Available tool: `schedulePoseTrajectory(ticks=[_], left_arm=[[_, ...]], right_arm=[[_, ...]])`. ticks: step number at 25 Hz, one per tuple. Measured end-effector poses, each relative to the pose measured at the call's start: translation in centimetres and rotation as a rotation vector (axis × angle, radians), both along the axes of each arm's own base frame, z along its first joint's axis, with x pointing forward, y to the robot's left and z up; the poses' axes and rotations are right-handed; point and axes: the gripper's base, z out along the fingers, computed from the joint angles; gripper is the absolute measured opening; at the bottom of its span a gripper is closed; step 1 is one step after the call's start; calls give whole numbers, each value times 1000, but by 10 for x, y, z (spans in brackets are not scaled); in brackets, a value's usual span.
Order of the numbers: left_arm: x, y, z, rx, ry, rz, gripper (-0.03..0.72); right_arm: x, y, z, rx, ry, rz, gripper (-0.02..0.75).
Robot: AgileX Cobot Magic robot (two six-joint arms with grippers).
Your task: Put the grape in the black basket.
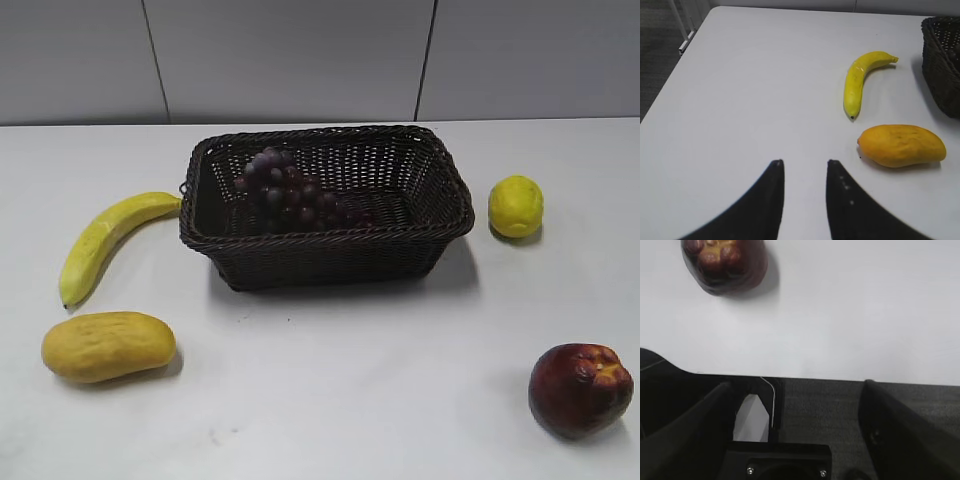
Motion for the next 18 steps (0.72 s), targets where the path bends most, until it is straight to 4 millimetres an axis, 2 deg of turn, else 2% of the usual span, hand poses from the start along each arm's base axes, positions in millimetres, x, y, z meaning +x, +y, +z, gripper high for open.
schedulePoseTrajectory(ticks=[10, 18], left_arm=[[0, 0, 0, 0, 0, 0, 234], [0, 0, 0, 0, 0, 0, 234]], right_arm=[[-40, -3, 18, 19, -274, 0, 573], [-69, -4, 25, 32, -465, 1, 573]])
